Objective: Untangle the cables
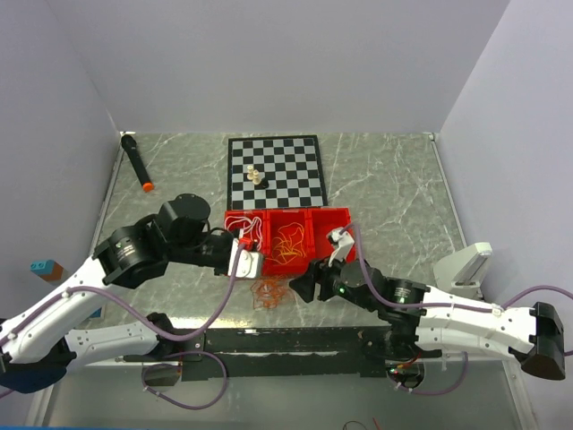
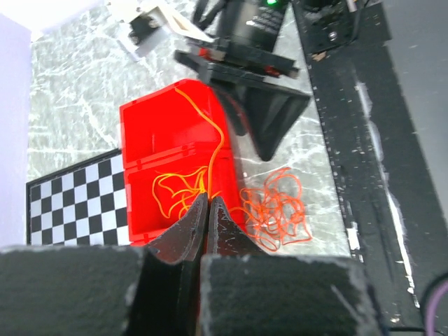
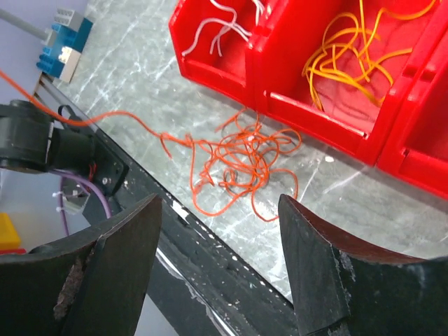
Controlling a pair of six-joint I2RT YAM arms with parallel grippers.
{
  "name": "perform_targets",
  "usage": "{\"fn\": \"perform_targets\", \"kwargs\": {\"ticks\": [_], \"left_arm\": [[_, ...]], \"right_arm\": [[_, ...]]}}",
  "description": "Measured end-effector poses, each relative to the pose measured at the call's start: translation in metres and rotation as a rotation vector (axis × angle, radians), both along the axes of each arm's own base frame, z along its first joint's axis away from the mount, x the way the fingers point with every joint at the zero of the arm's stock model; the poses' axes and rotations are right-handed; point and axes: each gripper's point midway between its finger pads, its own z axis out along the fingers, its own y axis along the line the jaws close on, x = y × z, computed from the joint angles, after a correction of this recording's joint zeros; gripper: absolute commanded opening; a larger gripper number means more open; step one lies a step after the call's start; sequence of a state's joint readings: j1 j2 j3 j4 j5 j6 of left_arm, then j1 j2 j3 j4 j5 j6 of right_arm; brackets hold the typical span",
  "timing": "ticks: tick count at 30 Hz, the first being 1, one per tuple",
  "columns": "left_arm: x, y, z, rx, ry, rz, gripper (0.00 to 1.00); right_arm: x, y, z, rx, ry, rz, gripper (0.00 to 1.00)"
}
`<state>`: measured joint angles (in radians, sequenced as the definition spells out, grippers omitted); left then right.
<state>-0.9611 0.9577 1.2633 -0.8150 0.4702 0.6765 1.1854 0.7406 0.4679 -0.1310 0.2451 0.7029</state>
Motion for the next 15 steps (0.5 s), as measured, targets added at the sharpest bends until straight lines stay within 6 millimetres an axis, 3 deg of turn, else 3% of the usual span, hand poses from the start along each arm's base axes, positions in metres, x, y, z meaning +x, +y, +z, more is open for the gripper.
{"fn": "perform_targets", "kwargs": {"ticks": [3,10,12,15], "left_arm": [[-0.005,0.003,0.009,-0.009,0.006,-0.004,0.01],[-0.006,0.006,0.072,-0.127,-0.076,0.001,0.01],[-0.008,0.008,0.09,-0.164,-0.101,0.001,0.01],[-0.009,0.009,0.107,-0.204,-0.128,0.001,0.01]], "right_arm": [[0.001,0.002,0.006,-0.001,-0.01,0.003,0.74],[-0.002,0.013,-0.012,-0.077,0.009,0.052,0.76],[-0.002,0.019,-0.007,-0.086,-0.006,0.07,0.77],[0.0,0.031,0.018,-0.056,-0.053,0.093,0.77]]}}
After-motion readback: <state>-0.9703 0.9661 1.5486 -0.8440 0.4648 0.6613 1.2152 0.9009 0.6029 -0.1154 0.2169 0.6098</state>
